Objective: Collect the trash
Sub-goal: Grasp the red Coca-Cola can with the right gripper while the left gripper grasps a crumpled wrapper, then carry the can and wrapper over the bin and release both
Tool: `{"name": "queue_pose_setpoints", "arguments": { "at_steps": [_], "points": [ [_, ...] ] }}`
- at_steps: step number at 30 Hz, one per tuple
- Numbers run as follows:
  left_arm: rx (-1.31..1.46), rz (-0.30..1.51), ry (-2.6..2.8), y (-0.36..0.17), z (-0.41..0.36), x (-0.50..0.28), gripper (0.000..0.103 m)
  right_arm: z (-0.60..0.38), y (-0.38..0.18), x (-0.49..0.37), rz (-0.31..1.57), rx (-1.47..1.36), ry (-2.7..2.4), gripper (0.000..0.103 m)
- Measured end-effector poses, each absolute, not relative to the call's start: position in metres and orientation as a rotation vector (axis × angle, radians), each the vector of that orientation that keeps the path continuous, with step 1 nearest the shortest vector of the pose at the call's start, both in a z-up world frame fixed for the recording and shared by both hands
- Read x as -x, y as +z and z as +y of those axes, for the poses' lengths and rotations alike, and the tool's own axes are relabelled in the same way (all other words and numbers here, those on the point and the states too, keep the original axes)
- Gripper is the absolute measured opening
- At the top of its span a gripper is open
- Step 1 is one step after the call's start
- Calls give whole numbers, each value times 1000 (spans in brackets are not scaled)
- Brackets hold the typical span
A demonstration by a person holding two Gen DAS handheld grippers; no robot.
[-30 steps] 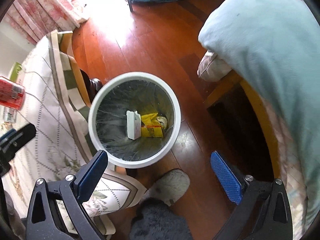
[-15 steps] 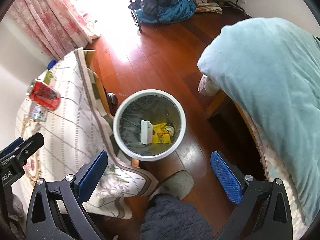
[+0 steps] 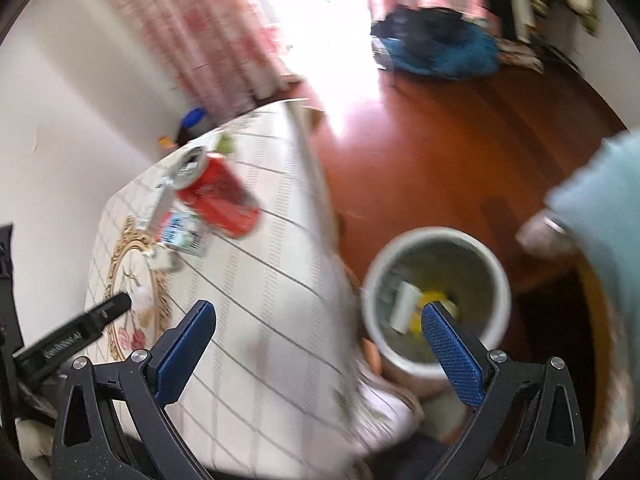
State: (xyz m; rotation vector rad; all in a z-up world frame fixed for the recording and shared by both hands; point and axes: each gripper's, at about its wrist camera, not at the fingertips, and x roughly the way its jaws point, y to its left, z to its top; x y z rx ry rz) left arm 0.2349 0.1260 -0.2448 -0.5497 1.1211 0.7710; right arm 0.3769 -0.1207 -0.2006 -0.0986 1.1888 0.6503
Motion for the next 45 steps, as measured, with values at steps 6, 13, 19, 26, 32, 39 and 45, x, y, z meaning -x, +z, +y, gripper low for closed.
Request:
{"name": "queue_pose_setpoints", "arguments": {
  "at_steps": [6, 13, 19, 26, 32, 39, 45],
  "points": [
    [596, 1132, 783, -293, 173, -225, 102, -4, -242, -391, 1140, 213, 742, 103],
    [577, 1106, 639, -307, 166, -262, 102, 47, -271, -412, 1113, 277, 751, 103],
    [534, 1100, 603, -315, 165, -287, 79, 51, -278, -423, 1103, 231, 768, 102],
    [534, 1087, 599, -316, 182, -281, 43, 64, -274, -421, 1074, 214, 821, 74],
    [508, 1068, 637, -307, 183, -264, 43, 67, -267, -414, 1038, 202, 837, 73],
    [468, 1027, 673, -284, 180, -244, 43, 58, -248, -399, 984, 203, 824, 72],
    [430, 977, 692, -252, 171, -226, 43, 43, -226, -383, 935, 208, 824, 71]
  ]
}}
